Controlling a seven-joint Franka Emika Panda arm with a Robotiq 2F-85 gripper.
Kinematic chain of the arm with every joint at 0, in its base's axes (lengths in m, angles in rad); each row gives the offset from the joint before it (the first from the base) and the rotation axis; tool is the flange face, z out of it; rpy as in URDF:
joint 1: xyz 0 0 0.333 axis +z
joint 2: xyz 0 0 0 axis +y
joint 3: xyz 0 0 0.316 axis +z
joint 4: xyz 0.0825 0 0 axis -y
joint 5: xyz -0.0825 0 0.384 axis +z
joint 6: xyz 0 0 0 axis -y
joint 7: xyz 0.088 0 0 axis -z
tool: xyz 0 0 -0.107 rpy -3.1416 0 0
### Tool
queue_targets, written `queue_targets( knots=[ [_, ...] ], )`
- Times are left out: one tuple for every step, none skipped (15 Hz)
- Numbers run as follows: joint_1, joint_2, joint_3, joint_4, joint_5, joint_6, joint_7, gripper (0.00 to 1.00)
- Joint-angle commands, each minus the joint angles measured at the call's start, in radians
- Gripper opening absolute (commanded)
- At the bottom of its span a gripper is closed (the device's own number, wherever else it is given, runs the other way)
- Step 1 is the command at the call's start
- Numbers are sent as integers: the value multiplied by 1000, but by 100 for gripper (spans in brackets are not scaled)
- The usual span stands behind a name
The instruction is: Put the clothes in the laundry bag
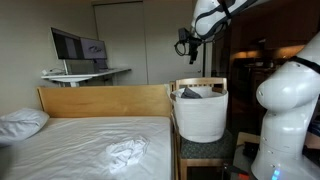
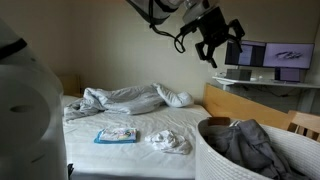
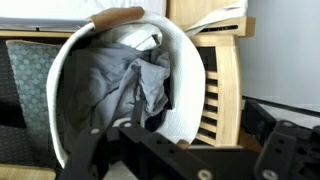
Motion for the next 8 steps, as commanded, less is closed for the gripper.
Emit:
queue_targets(
  knots=[
    [64, 33, 12, -33, 98, 49, -10, 100],
    [95, 55, 12, -40, 127, 60, -33, 100],
    [120, 78, 13, -48, 148, 80, -49, 100],
    [157, 100, 5, -59, 184, 102, -76, 100],
    [187, 129, 8, -63, 211, 126, -97, 100],
    [217, 155, 6, -71, 243, 154, -126, 100],
    [246, 200, -13, -46, 282, 157, -185, 100],
    [260, 233, -48, -17, 317, 156, -261, 100]
  ],
)
